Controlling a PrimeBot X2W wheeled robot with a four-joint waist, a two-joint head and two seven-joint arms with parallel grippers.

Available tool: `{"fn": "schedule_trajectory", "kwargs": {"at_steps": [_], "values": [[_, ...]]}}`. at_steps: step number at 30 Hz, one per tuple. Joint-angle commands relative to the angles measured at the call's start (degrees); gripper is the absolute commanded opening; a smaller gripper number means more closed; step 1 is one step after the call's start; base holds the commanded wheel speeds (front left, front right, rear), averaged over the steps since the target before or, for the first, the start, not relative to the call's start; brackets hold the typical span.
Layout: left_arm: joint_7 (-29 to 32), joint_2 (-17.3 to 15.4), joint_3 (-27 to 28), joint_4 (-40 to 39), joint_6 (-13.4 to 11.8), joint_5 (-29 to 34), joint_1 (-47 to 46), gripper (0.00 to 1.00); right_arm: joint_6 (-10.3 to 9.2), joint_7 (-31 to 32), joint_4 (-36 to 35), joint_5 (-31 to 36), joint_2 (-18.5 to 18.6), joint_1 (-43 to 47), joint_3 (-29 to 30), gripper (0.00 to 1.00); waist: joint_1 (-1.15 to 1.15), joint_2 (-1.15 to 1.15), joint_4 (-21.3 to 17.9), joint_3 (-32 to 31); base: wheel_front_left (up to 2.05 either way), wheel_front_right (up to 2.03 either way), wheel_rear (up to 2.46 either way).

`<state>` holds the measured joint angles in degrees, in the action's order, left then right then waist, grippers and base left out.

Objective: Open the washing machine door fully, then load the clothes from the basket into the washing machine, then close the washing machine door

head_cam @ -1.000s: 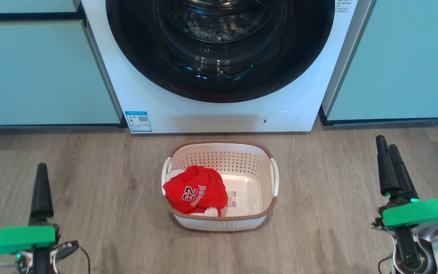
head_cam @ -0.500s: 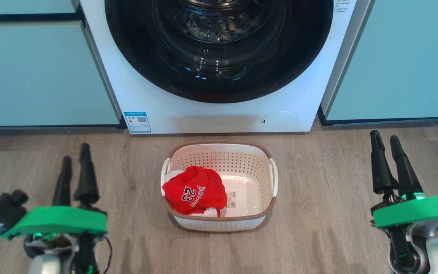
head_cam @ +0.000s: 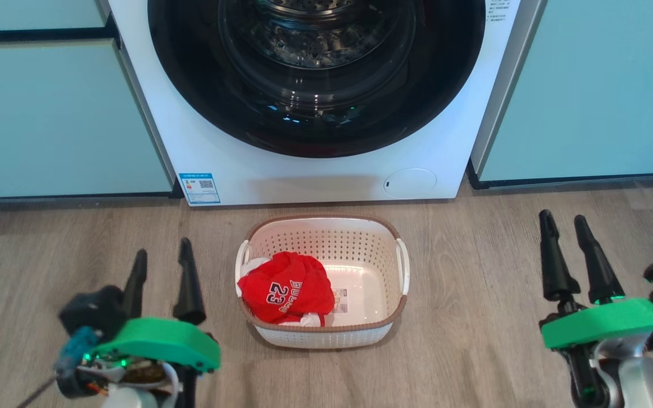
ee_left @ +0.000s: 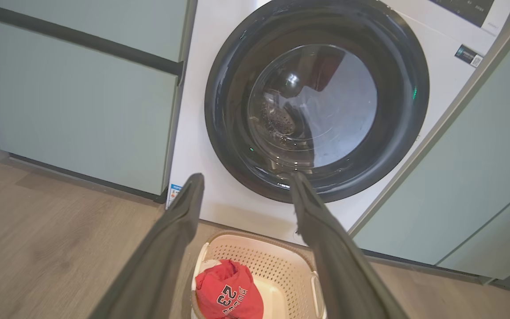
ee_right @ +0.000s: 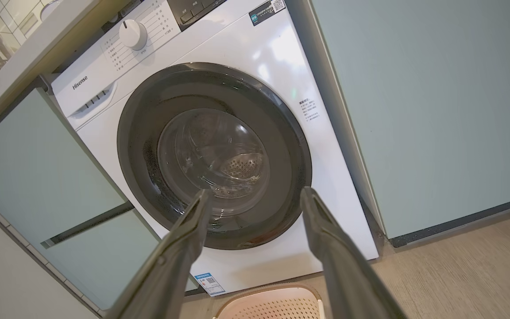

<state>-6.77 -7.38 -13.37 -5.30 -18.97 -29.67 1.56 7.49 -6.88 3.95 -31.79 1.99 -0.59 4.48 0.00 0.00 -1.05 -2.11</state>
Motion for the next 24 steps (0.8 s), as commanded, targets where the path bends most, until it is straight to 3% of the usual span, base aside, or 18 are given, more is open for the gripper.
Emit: {"fn": "schedule_trajectory", "kwargs": {"at_steps": [1, 5, 10, 17, 24], "values": [[-1.10, -1.80, -0.87, -1.87, -2.29, 2.32, -2.29, 1.00, 0.00, -0.94, -1.87, 2.53, 0.65, -2.09, -1.53, 1.00, 0.00, 0.00, -0.07, -0.10, 0.00, 0.00, 0.00], [-1.77, -3.73, -5.21, -1.21, -6.34, 3.73, -2.85, 1.00, 0.00, -1.61, -1.23, 4.99, 0.67, -1.97, -2.42, 1.00, 0.00, 0.00, -0.20, -0.32, 0.00, 0.00, 0.00], [-2.61, -4.21, -6.78, -1.27, -8.59, 4.39, -3.01, 1.00, 0.00, -2.46, -1.42, 6.86, 0.70, -2.09, -2.51, 1.00, 0.00, 0.00, -0.32, -0.54, 0.00, 0.00, 0.00], [-3.62, -3.51, -5.89, -2.39, -8.53, 7.55, -2.83, 1.00, 0.00, -3.47, -0.94, 9.31, 0.73, -2.06, -3.37, 1.00, 0.00, 0.00, -0.35, -0.70, 0.00, 0.00, 0.00], [-4.79, -1.88, -4.68, -1.78, -6.56, 11.86, -2.03, 1.00, 0.00, -4.66, 0.46, 12.19, 0.77, -2.21, -4.63, 1.00, 0.00, 0.00, -0.40, -0.72, 0.00, 0.00, 0.00]]}}
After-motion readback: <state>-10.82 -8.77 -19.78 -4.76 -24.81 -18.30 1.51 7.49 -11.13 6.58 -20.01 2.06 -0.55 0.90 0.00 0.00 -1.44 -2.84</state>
